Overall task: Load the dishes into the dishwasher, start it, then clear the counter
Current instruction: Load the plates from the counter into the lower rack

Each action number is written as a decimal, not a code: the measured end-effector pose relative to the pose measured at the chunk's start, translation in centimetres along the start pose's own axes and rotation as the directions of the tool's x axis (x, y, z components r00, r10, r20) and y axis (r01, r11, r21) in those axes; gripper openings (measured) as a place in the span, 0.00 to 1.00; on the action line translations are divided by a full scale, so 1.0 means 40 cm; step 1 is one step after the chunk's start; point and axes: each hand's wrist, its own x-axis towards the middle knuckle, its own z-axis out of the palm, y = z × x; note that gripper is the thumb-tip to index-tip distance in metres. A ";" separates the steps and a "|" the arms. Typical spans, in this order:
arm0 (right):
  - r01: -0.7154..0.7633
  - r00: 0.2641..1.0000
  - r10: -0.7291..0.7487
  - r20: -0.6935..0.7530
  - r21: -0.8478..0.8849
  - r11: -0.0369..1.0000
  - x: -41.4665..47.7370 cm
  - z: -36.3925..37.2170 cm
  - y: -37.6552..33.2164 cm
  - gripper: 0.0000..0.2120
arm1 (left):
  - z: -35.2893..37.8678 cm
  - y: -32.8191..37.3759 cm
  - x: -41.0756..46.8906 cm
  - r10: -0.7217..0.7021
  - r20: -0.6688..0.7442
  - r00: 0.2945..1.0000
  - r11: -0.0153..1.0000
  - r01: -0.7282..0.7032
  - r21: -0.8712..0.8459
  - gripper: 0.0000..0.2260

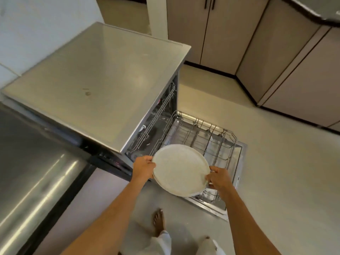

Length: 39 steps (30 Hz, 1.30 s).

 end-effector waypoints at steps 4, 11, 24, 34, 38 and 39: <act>-0.079 0.997 0.079 -0.019 0.028 0.996 0.057 0.062 0.066 0.23 | 0.018 -0.047 0.087 -0.037 0.050 0.998 0.991 0.030 0.131 0.11; -0.220 0.975 0.221 0.010 0.146 0.965 0.281 0.193 0.185 0.24 | 0.097 -0.179 0.290 -0.108 0.003 0.994 0.963 0.104 0.250 0.10; -0.285 0.958 0.281 0.048 0.219 0.933 0.586 0.371 0.343 0.17 | 0.241 -0.402 0.596 -0.149 -0.029 0.988 0.926 0.149 0.346 0.10; -0.330 0.943 0.327 0.057 0.264 0.906 0.638 0.426 0.351 0.13 | 0.265 -0.423 0.686 -0.175 -0.050 0.983 0.925 0.181 0.333 0.09; -0.345 0.937 0.346 0.049 0.291 0.892 0.643 0.435 0.349 0.13 | 0.271 -0.420 0.703 -0.192 -0.039 0.981 0.916 0.193 0.351 0.09; -0.346 0.936 0.349 0.047 0.303 0.888 0.645 0.439 0.349 0.12 | 0.271 -0.419 0.708 -0.191 -0.037 0.981 0.918 0.192 0.348 0.09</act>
